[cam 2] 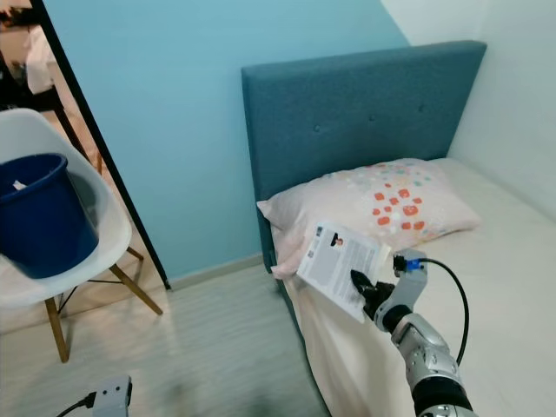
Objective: Clean up the room
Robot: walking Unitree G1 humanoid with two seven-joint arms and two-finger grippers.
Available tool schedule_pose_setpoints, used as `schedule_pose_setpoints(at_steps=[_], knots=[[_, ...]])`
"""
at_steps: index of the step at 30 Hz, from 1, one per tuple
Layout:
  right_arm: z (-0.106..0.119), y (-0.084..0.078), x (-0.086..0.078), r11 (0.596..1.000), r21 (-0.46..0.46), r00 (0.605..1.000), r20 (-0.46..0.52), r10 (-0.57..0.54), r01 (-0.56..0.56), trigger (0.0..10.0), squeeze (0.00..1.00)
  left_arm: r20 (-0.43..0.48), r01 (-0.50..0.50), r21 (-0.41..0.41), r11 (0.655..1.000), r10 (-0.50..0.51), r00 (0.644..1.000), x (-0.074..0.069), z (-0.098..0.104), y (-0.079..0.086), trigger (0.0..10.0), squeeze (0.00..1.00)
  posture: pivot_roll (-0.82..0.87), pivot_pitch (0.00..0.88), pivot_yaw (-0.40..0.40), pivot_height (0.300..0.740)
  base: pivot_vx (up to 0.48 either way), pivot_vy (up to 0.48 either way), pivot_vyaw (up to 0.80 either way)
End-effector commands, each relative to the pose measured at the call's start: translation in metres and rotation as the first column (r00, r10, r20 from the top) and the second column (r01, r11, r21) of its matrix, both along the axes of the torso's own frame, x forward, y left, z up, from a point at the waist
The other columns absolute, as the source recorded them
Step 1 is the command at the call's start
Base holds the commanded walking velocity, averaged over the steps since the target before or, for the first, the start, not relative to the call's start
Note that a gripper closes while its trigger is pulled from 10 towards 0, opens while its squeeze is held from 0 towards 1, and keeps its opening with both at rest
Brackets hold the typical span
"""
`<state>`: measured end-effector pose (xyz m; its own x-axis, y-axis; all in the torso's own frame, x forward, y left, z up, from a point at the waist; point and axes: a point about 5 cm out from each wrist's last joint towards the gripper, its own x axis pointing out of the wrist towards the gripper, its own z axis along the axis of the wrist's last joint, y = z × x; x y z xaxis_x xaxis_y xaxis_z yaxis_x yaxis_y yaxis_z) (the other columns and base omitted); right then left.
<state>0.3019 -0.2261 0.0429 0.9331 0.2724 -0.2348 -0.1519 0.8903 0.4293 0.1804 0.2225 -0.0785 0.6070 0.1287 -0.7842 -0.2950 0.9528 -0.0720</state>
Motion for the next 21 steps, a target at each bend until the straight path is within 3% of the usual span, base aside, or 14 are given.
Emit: schedule_pose_setpoints(at_steps=[1, 4, 5, 7, 10, 12, 15, 16, 21], knots=[[0.002, 0.003, 0.005, 0.999, 0.03, 1.0, -0.008, -0.01, 0.01, 10.0, 0.0, 0.093, -0.013, 0.005, 1.0, 0.013, 0.996, 0.021, 0.013, 0.004, 10.0, 0.0, -0.08, 0.0, -0.022, 0.74, 0.0, 0.0, 0.0], [0.0, -0.001, 0.005, 0.996, 0.056, 0.997, -0.039, -0.06, 0.062, 10.0, 0.0, 0.22, -0.011, 0.051, 0.999, 0.0, 0.976, 0.052, 0.035, 0.011, 10.0, 0.0, -0.08, 0.0, -0.025, 0.73, 0.0, 0.0, 0.0], [0.0, -0.001, 0.005, 0.996, 0.056, 0.997, -0.039, -0.06, 0.062, 10.0, 0.0, 0.22, -0.011, 0.051, 0.999, 0.0, 0.976, 0.052, 0.035, 0.011, 10.0, 0.0, -0.08, 0.0, -0.025, 0.73, 0.0, 0.0, 0.0], [-0.001, -0.006, 0.005, 0.991, 0.074, 0.992, -0.055, -0.11, 0.114, 10.0, 0.0, 0.308, -0.033, 0.063, 0.997, 0.011, 0.951, 0.073, 0.053, 0.017, 10.0, 0.0, -0.08, 0.0, -0.026, 0.72, 0.0, 0.0, 0.0], [-0.002, -0.007, 0.005, 0.987, 0.09, 0.99, -0.062, -0.128, 0.133, 10.0, 0.0, 0.341, -0.039, 0.064, 0.997, 0.015, 0.94, 0.081, 0.06, 0.019, 10.0, 0.0, -0.07, 0.0, -0.027, 0.715, 0.0, 0.0, 0.0], [0.0, -0.014, 0.005, 0.971, 0.147, 0.981, -0.068, -0.181, 0.189, 10.0, 0.0, 0.467, -0.025, 0.068, 0.997, -0.01, 0.884, 0.108, 0.088, 0.02, 10.0, 0.0, -0.07, 0.0, -0.026, 0.705, 0.0, 0.0, 0.0], [0.001, -0.017, 0.005, 0.96, 0.178, 0.976, -0.07, -0.207, 0.216, 10.0, 0.0, 0.515, -0.018, 0.073, 0.997, -0.022, 0.857, 0.118, 0.1, 0.02, 10.0, 0.0, -0.07, 0.0, -0.027, 0.7, 0.0, 0.0, 0.0], [0.002, -0.022, 0.006, 0.942, 0.22, 0.967, -0.076, -0.242, 0.253, 10.0, 0.0, 0.564, -0.017, 0.076, 0.997, -0.029, 0.825, 0.128, 0.113, 0.019, 10.0, 0.0, -0.07, 0.0, -0.026, 0.69, 0.0, 0.0, 0.0], [0.003, -0.024, 0.007, 0.934, 0.243, 0.965, -0.081, -0.25, 0.262, 10.0, 0.0, 0.582, -0.02, 0.074, 0.997, -0.027, 0.813, 0.131, 0.116, 0.018, 10.0, 0.0, -0.07, 0.0, -0.026, 0.675, 0.0, 0.0, 0.0]])
